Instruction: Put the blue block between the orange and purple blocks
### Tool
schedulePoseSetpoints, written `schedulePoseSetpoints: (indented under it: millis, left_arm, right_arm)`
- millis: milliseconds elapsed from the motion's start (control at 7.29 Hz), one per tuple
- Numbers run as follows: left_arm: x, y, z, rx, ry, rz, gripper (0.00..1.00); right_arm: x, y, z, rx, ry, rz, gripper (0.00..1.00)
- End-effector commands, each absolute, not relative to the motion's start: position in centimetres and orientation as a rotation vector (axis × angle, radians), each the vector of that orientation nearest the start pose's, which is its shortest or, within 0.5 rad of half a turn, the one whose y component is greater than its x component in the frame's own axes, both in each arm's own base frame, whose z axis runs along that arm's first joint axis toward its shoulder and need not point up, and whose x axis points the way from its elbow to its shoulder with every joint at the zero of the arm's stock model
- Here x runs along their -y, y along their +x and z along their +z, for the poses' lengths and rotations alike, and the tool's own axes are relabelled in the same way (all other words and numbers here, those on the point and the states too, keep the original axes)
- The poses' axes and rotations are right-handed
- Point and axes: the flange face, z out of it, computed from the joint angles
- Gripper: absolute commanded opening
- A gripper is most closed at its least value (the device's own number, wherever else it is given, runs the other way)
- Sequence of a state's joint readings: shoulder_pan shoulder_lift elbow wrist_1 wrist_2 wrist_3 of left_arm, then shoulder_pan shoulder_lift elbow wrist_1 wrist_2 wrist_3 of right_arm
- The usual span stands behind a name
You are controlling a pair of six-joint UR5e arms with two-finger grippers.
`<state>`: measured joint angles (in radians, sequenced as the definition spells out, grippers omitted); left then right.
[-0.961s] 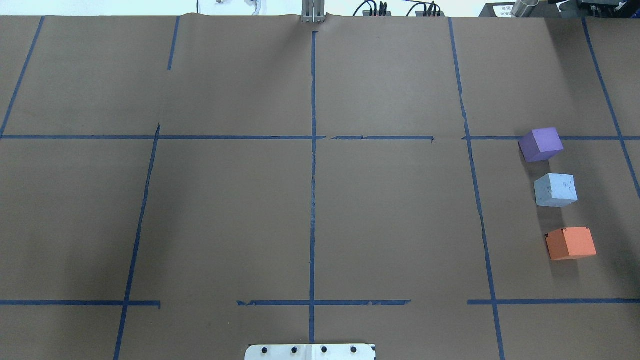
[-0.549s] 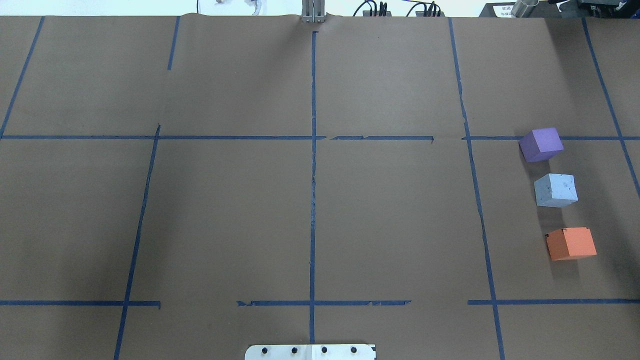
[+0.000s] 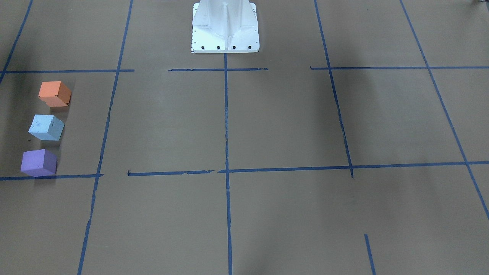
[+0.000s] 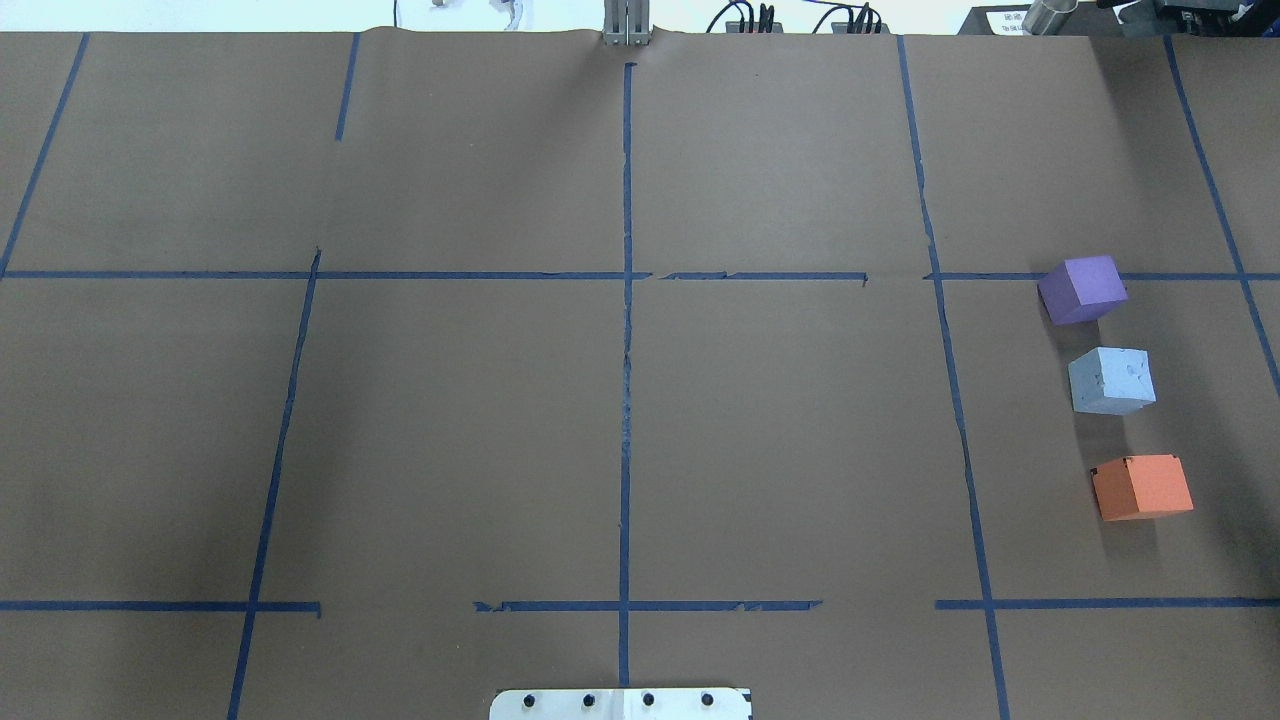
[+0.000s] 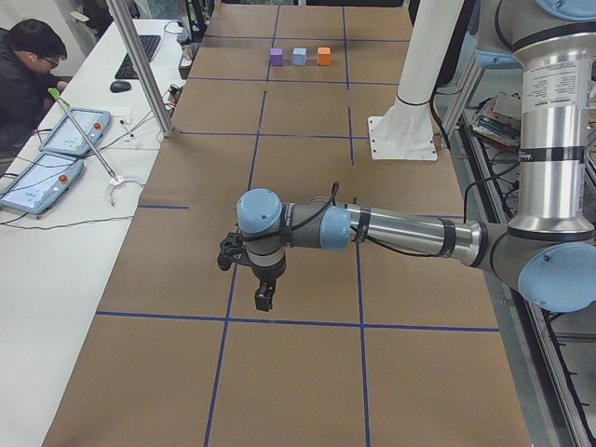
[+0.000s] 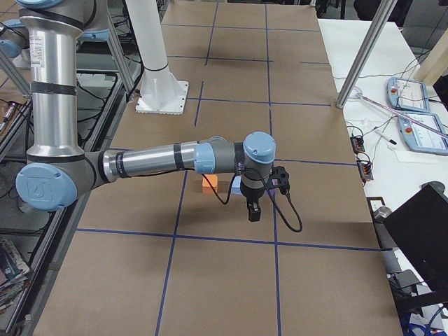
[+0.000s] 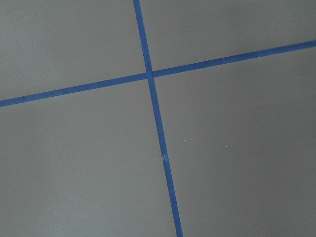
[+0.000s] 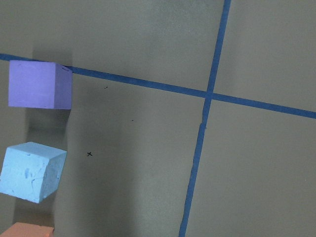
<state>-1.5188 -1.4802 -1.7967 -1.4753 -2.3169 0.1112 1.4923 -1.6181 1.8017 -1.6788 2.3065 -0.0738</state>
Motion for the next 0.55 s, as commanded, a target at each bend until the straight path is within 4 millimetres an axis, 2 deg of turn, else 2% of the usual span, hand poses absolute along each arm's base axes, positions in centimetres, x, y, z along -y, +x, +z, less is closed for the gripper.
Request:
schedulePoseSetpoints:
  millis: [0,412]
  left_arm:
    - [45.3,-4.14,60.18,-0.746,0.06,0.173,1.0]
    - [45.38,-4.05,60.38,-0.748,0.056,0.172,1.0]
  right_arm:
    - [47.62,2.79,57.91,0.736,0.075,-0.178,1.0]
    - [47.63,2.58,57.91,0.736,0.073,-0.182,1.0]
